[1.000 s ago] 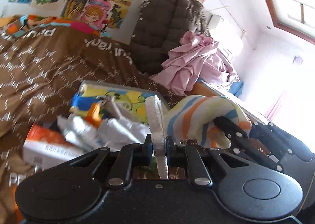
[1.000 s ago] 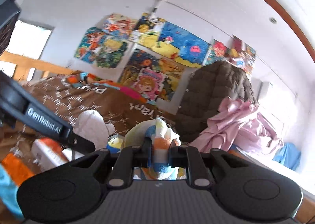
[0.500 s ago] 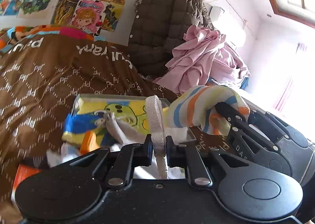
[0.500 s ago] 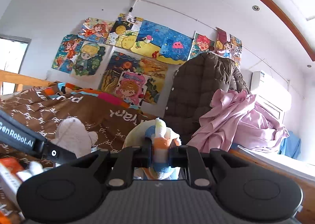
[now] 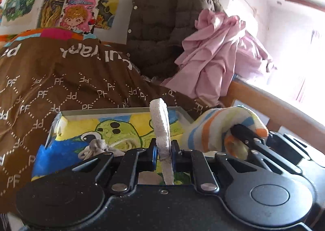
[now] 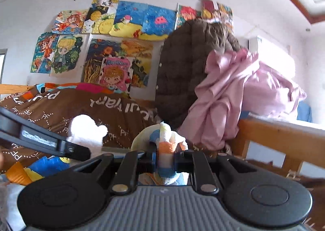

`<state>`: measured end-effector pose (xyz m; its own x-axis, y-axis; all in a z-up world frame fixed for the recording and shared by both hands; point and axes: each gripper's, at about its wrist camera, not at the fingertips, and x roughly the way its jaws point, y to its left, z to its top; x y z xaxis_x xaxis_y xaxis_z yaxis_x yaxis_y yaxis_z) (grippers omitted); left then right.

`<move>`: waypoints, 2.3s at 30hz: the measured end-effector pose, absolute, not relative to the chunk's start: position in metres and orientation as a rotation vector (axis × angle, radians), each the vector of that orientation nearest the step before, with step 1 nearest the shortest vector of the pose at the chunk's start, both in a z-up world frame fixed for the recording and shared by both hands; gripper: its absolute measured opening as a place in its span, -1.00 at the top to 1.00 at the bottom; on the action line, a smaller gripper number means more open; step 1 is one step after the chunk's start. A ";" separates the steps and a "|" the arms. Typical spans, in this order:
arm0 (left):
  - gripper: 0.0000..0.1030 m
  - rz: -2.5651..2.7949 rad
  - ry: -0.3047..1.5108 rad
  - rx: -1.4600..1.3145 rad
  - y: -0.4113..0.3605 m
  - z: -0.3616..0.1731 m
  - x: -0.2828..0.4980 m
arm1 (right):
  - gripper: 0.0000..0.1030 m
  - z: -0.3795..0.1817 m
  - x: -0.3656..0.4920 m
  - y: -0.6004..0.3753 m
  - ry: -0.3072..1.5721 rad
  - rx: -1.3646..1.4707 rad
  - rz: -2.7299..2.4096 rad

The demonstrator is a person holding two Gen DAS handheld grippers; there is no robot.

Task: Organize soft objects
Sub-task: 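Lift the towel and sock and carry both over the cartoon tray, then lower the towel and sock into the tray and open both grippers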

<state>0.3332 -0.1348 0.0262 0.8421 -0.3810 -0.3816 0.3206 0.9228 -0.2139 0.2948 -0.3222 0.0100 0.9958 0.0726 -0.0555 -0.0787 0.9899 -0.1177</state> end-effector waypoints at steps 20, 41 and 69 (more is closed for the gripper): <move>0.70 -0.284 0.596 -0.101 -0.159 -0.016 0.375 | 0.49 -0.023 0.334 -0.348 0.266 -0.022 0.045; -0.23 -0.172 0.540 -0.174 -0.140 -0.014 0.362 | -0.61 -0.021 0.332 -0.349 0.267 -0.053 0.021; -0.96 -0.150 0.330 -0.162 -0.119 0.044 0.258 | -0.99 0.041 0.239 -0.355 0.155 -0.040 0.019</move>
<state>0.2585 -0.1193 0.0439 0.9350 -0.1725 -0.3098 0.1198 0.9760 -0.1819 0.2394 -0.3552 0.0414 0.9878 0.0162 -0.1552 -0.0224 0.9990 -0.0386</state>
